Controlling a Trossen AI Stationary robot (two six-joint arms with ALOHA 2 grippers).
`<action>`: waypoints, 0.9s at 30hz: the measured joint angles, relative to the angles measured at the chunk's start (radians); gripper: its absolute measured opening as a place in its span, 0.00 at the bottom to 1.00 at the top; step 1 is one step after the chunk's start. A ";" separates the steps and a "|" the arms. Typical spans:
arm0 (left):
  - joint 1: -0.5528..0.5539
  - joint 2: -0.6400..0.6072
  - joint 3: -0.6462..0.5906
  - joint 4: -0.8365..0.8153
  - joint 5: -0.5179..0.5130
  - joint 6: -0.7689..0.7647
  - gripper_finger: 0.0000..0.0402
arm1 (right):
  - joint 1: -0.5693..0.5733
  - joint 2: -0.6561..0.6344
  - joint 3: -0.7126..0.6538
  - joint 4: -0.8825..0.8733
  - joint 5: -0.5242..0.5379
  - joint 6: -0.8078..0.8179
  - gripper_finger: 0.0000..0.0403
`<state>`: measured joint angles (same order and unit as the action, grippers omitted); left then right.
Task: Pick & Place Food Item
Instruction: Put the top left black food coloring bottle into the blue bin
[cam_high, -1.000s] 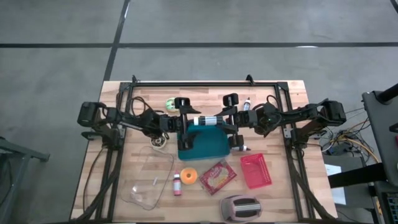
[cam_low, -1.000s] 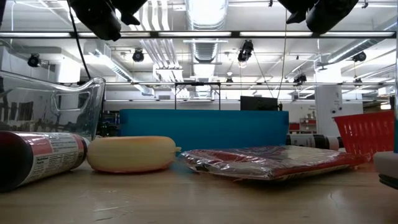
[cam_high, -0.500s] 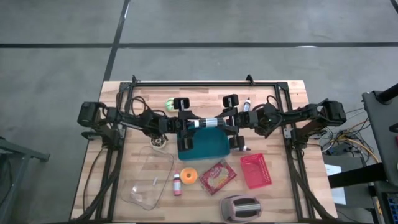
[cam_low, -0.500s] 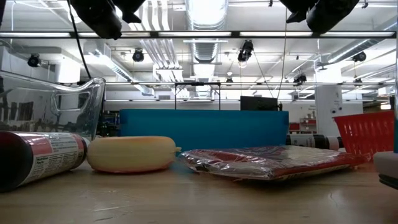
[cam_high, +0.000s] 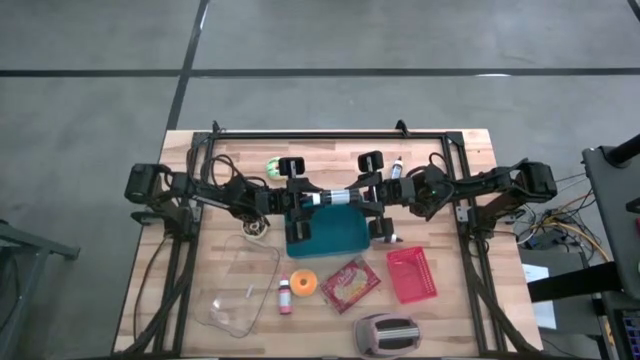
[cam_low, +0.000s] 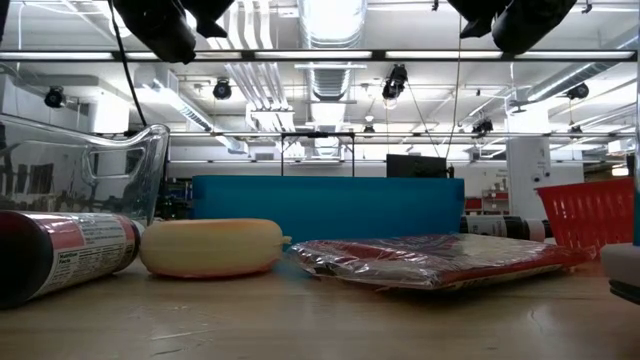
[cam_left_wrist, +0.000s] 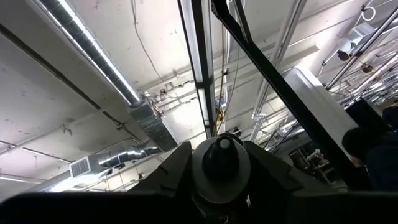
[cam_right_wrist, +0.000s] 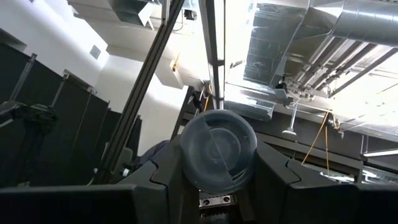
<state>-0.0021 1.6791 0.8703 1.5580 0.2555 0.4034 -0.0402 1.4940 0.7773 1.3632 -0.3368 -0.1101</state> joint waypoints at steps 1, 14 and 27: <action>0.000 0.000 0.000 -0.001 0.000 0.001 0.28 | 0.000 0.000 0.000 0.000 -0.001 0.000 0.30; 0.002 0.000 -0.001 -0.003 0.005 0.002 0.28 | -0.001 -0.004 0.001 -0.037 -0.003 -0.006 0.30; 0.013 -0.029 -0.004 -0.113 0.007 -0.003 0.28 | -0.008 -0.054 0.004 -0.270 0.034 0.017 0.76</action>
<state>0.0113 1.6504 0.8666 1.4454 0.2623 0.4004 -0.0486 1.4398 0.7815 1.0933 -0.3026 -0.0932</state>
